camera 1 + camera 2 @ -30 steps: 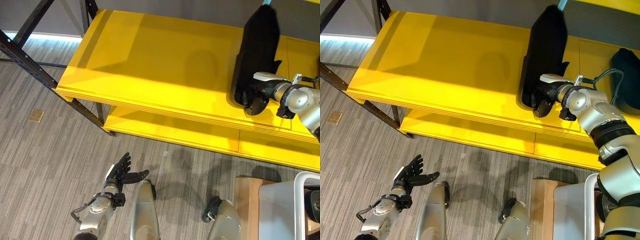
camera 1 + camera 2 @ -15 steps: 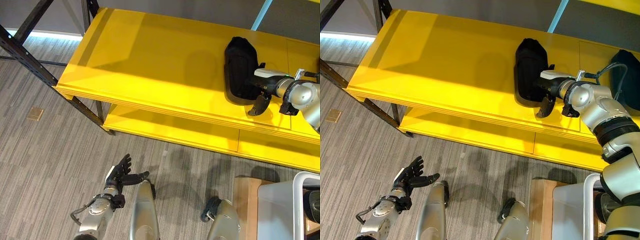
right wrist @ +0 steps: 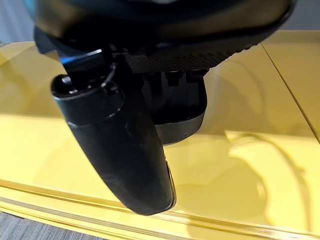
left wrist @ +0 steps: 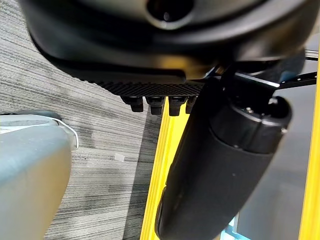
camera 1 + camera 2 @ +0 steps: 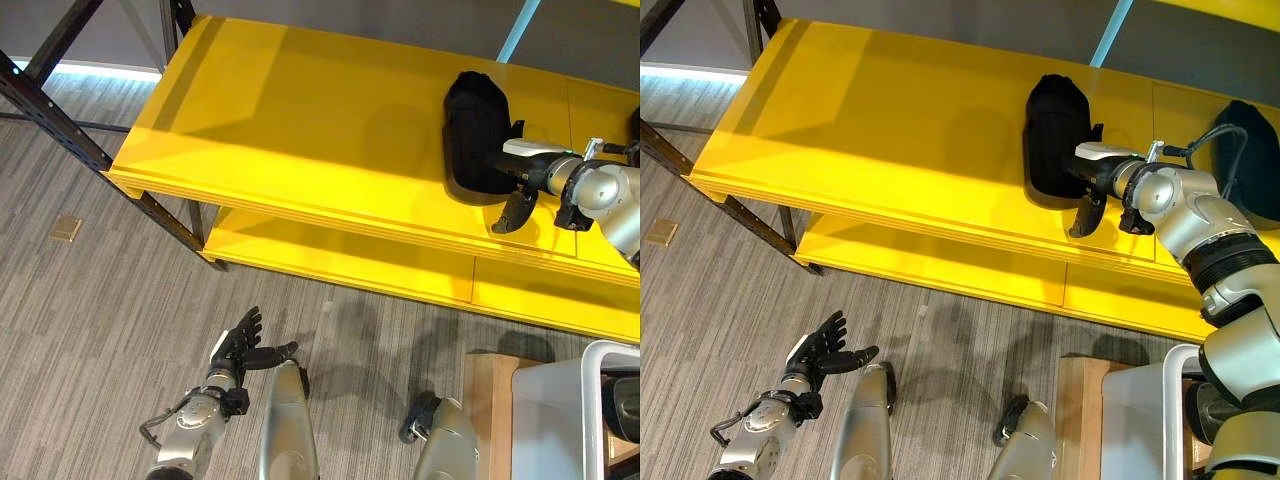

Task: Move parts from the plastic box to the shelf.

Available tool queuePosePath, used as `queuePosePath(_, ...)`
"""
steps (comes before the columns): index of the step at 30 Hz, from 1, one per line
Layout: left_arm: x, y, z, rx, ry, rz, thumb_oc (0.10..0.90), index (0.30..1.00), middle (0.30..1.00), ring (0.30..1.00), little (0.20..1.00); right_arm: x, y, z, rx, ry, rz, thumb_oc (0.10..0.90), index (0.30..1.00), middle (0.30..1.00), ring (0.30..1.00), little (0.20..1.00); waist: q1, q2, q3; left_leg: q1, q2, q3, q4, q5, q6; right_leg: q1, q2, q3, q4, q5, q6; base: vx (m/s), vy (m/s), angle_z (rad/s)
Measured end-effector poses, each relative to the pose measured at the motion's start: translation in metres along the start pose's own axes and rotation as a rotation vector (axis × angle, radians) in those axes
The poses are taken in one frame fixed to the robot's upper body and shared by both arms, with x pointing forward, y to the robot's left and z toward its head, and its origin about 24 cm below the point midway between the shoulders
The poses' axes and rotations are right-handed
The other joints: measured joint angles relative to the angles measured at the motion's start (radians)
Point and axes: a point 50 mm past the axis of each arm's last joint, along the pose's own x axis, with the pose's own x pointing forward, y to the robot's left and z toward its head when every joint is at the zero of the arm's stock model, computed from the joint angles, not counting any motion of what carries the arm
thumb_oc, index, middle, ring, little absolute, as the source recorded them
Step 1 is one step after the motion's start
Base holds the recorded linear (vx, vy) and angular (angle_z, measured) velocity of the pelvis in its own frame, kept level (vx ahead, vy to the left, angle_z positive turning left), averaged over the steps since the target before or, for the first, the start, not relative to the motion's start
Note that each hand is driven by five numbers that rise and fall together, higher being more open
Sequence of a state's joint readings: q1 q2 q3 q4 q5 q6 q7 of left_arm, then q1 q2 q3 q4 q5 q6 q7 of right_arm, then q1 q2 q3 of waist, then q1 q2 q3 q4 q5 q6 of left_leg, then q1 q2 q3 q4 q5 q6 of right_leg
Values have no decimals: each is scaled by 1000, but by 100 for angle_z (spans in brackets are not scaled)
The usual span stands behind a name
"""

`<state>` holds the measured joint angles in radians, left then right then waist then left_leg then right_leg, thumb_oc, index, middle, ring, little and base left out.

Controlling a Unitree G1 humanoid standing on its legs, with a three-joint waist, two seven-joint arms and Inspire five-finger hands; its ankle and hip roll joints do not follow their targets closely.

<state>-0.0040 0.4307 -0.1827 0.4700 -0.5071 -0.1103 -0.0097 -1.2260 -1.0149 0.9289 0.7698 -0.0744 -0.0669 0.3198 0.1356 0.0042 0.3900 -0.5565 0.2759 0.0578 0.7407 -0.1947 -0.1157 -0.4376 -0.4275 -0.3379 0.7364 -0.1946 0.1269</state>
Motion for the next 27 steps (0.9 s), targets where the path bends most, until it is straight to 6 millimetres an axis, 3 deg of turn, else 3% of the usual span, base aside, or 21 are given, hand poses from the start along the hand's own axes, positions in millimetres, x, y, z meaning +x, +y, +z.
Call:
queuePosePath(16,5,2,9,13,-26,-2,900,1000,1000,1000,1000,-12,-17,27,-31,-150,-90,900,1000,1000,1000,1000,-28,-20,-1,25,5,17,-15,1,-2,24,10,2,-37,22,11,2,-1,-2)
queuePosePath(21,4,9,13,15,-36,21,900,1000,1000,1000,1000,-23,-29,29,-70,-176,-125,900,1000,1000,1000,1000,-43,-44,-1,35,10,21,-15,0,0,36,17,3,-54,28,6,1,3,-2)
queuePosePath(27,4,9,12,13,-34,26,900,1000,1000,1000,1000,-37,-32,44,-61,-284,-187,900,1000,1000,1000,1000,-73,-52,-3,42,21,30,-15,-6,9,48,35,7,-90,52,7,10,13,-7)
